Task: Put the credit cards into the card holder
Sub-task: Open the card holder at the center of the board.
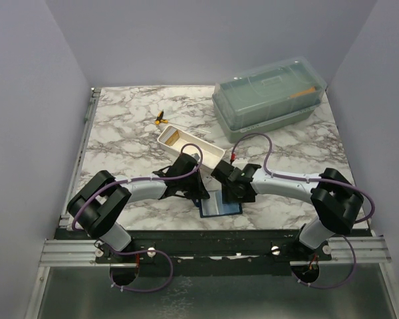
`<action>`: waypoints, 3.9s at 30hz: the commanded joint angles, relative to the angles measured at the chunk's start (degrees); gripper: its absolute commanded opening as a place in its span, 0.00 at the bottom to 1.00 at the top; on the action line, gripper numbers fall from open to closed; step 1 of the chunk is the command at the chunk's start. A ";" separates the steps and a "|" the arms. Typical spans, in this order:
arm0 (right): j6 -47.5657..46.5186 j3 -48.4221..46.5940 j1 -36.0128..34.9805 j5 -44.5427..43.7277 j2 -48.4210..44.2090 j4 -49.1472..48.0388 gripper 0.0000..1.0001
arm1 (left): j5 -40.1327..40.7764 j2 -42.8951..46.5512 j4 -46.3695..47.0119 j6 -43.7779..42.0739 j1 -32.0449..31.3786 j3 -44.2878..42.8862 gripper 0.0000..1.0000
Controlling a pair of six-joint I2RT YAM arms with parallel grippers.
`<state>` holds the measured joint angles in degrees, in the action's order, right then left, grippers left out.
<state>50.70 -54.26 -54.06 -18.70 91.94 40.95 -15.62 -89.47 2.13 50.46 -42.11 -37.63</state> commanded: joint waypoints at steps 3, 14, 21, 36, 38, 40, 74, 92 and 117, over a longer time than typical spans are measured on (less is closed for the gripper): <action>2.92 1.94 -0.25 -4.83 -0.54 1.94 0.69 | 2.23 0.71 -3.83 -1.55 0.39 1.50 0.00; 3.08 1.39 -0.25 -5.14 -7.44 4.80 0.69 | 1.63 0.31 -3.54 -1.72 0.36 1.46 0.00; -3.91 2.52 -0.30 3.22 -11.12 -6.68 0.74 | 1.09 0.00 -3.28 -1.46 0.36 1.02 0.00; -1.12 0.02 -0.28 -2.92 0.69 1.01 0.76 | 0.83 -0.03 -2.83 -1.24 0.40 0.89 0.00; 0.30 -0.06 -0.25 -4.45 1.31 3.39 0.76 | 0.93 0.13 -2.83 -1.25 0.36 0.97 0.00; 1.51 0.59 -0.30 -5.31 0.98 4.53 0.75 | 1.07 0.33 -2.83 -1.24 0.38 1.03 0.00; -4.19 8.56 0.53 12.11 -17.01 -16.36 0.73 | -2.20 0.71 -2.39 -0.93 0.36 -0.26 0.00; -2.26 20.14 5.17 20.73 -12.70 -36.81 0.55 | -3.90 1.13 -2.39 -1.42 0.36 -1.21 0.00; -1.20 19.34 8.18 32.43 -20.59 -37.68 0.55 | -5.84 1.18 -2.39 -2.19 0.42 -2.63 0.00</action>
<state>49.50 -32.67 -46.00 12.05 77.65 -1.56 -19.88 -88.82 0.30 49.56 -42.00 -38.24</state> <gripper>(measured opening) 0.540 0.018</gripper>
